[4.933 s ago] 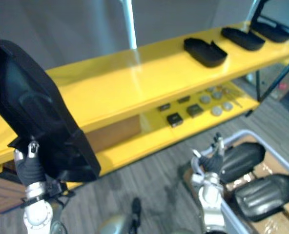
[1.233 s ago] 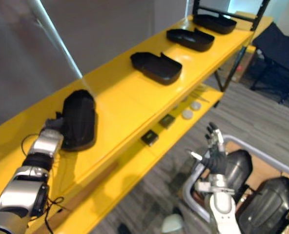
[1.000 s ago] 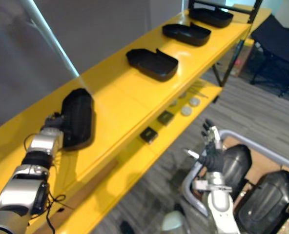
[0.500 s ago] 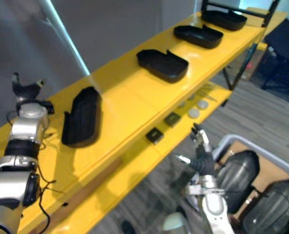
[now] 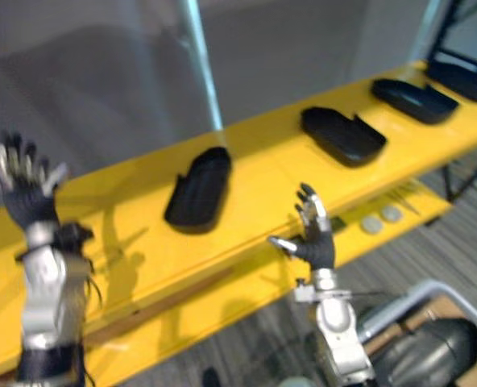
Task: Walk over and take plastic housings, then place them on the shelf
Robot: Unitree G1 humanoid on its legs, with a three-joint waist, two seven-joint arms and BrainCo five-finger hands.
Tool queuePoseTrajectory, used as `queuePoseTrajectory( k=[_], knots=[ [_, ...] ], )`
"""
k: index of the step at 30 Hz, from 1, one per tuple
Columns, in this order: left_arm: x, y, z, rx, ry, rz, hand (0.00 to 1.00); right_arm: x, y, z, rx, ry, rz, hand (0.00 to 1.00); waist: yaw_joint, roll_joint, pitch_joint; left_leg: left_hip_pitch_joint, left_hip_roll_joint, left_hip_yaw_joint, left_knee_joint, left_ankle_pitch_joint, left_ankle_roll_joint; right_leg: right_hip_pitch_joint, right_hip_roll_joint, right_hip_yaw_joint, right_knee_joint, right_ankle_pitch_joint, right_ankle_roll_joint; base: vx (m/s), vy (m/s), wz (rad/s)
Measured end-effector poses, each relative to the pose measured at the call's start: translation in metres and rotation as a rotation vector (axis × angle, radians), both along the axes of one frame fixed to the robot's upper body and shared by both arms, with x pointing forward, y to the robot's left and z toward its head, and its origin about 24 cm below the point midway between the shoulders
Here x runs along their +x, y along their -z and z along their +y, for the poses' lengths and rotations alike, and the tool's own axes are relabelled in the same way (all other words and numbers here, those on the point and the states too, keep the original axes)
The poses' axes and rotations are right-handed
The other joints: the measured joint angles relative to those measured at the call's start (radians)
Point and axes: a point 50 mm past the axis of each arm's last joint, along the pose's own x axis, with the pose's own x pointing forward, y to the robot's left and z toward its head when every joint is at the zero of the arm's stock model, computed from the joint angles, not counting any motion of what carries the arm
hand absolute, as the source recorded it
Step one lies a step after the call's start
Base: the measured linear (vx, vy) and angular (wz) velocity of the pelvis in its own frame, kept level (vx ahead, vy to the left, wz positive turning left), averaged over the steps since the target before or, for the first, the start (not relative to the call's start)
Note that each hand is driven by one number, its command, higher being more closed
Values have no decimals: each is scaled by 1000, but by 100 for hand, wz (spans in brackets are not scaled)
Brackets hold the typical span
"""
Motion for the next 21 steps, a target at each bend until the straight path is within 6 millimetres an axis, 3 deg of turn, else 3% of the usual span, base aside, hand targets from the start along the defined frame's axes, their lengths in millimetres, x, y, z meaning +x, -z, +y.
queuePoseTrajectory(
  k=[4,10,17,21],
  knots=[
    [-30,25,7,-47,-115,121,0,16,-17,32,-15,-115,-32,0,60,-11,-5,-9,-10,-61,-6,19,-5,28,-1,-75,4,-22,-6,-106,-16,51],
    [-52,27,13,36,-159,101,0,38,-9,81,-38,-215,78,0,139,-53,-29,-51,-21,-131,-7,35,-8,36,-2,-158,0,-24,-6,-45,0,38],
    [-38,25,-8,48,0,28,0,48,13,131,-47,-222,265,0,171,-50,-27,-74,-33,-166,-7,54,-7,36,-2,-198,-1,-23,-8,-7,-7,18],
    [-24,35,-32,2,140,41,0,50,37,140,-98,-152,392,0,183,-45,-24,-79,-33,-176,-7,56,-8,36,0,-208,-1,-24,-8,-1,-15,6]
  ],
)
